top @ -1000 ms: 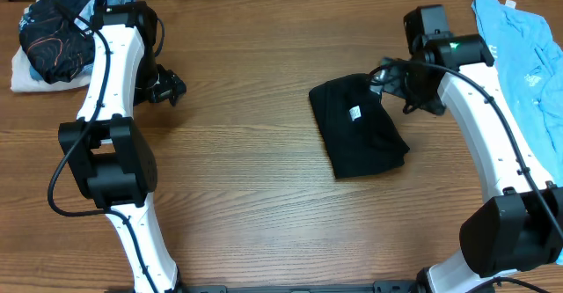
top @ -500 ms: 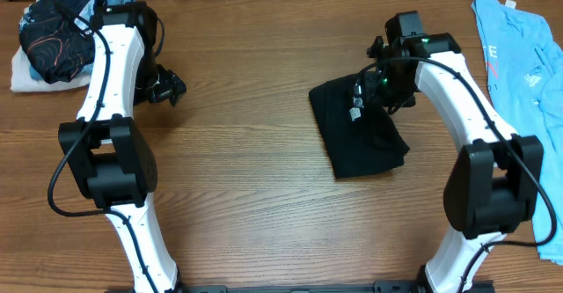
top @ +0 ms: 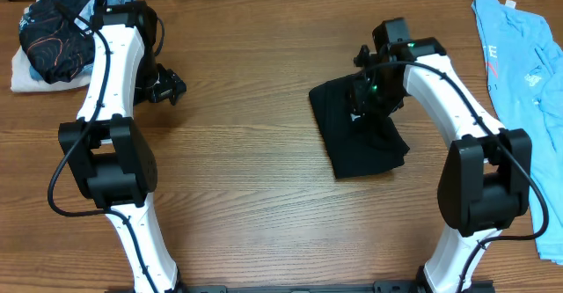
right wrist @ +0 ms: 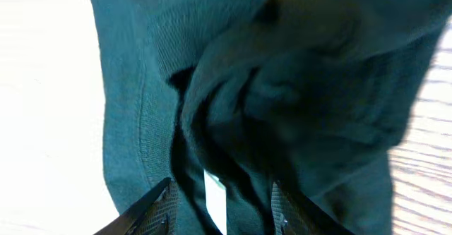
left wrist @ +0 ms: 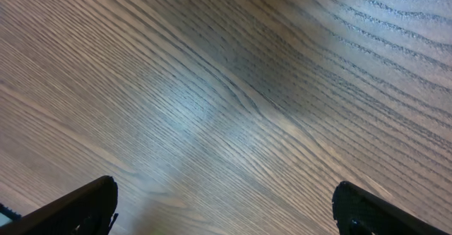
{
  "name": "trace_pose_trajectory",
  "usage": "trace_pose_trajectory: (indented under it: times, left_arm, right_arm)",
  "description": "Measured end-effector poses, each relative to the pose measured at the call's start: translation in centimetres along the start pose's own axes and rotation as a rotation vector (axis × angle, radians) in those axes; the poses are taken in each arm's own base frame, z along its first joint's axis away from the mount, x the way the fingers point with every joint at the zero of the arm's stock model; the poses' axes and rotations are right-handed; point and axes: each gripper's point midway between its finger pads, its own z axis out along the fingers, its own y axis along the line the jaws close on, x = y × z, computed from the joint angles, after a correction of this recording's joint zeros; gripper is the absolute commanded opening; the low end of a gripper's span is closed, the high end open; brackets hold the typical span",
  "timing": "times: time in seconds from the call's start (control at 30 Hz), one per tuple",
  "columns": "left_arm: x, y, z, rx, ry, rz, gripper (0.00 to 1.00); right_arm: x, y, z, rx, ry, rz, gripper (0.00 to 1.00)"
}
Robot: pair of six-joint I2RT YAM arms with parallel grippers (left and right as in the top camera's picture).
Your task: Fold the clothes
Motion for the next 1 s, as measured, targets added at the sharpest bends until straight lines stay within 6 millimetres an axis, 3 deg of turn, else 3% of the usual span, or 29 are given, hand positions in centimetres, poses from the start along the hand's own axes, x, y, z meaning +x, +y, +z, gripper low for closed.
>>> trace_pose_trajectory:
  times: [0.23,0.47,0.73,1.0]
  left_arm:
    - [-0.1,0.0,0.0,0.002,-0.003,0.0,1.0]
    - [-0.1,0.0,0.0,0.002,-0.003,-0.001,1.0]
    - [-0.1,0.0,0.0,0.002,-0.003,-0.001,1.0]
    - [-0.1,-0.1,0.0,0.004,-0.006,-0.001,1.0]
  right_arm:
    - [0.8,-0.6,1.4,0.021,0.014,-0.002,0.47]
    - [0.4,-0.9,1.4,0.039,-0.003,-0.004,0.04]
    - [0.3,-1.7,1.1,0.094,-0.006,0.062,0.04]
    - [-0.7,-4.0,-1.2,0.246,-0.055,0.18,0.04]
